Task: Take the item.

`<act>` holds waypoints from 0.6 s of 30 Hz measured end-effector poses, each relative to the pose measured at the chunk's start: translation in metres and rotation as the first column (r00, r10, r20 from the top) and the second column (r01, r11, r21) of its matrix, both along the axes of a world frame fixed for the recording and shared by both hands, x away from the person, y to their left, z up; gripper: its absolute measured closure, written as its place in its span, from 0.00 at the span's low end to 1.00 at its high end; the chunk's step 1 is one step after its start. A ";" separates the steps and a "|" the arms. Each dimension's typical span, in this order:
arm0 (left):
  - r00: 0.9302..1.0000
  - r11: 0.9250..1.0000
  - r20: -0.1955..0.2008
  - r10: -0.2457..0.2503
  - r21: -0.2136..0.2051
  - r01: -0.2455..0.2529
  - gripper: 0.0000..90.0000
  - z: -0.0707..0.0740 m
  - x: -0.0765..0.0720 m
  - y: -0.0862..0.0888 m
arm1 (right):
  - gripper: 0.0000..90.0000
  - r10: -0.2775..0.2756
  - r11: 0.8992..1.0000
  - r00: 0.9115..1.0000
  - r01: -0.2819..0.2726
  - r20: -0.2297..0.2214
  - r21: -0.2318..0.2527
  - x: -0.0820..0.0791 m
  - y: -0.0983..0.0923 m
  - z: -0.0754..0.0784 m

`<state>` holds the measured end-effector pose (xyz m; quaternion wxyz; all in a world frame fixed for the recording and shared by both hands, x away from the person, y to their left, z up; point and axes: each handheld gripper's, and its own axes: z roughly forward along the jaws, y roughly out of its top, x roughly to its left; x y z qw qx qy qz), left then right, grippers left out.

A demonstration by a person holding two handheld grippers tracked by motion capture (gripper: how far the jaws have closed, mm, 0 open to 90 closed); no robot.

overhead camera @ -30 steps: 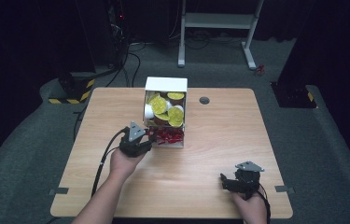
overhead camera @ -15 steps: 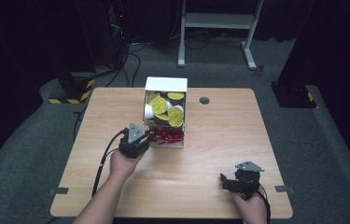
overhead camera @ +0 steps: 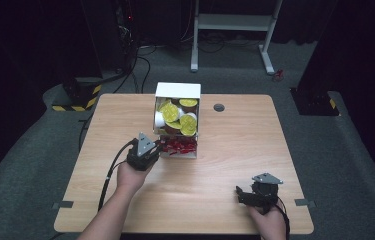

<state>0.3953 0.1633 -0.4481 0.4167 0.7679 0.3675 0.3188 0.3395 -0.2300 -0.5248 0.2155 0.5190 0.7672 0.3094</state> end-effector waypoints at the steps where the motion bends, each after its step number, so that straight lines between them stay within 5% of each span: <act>1: 1.000 1.000 0.000 0.000 0.000 0.000 0.71 0.000 0.000 0.000 | 0.10 0.000 1.000 1.000 0.000 -0.001 0.000 0.000 0.000 0.000; 2: 1.000 1.000 0.023 -0.002 0.017 0.002 0.71 0.001 -0.001 -0.003 | 0.10 0.000 1.000 1.000 0.000 -0.001 0.000 0.000 0.000 0.000; 11: 1.000 1.000 0.011 -0.001 0.008 0.001 0.89 0.002 -0.001 -0.001 | 0.10 0.001 1.000 1.000 -0.001 0.001 0.001 0.000 0.000 0.000; 18: 1.000 0.999 0.007 -0.018 -0.050 0.018 0.94 0.004 -0.004 0.009 | 0.10 0.001 1.000 1.000 -0.001 0.001 0.001 0.000 0.000 0.000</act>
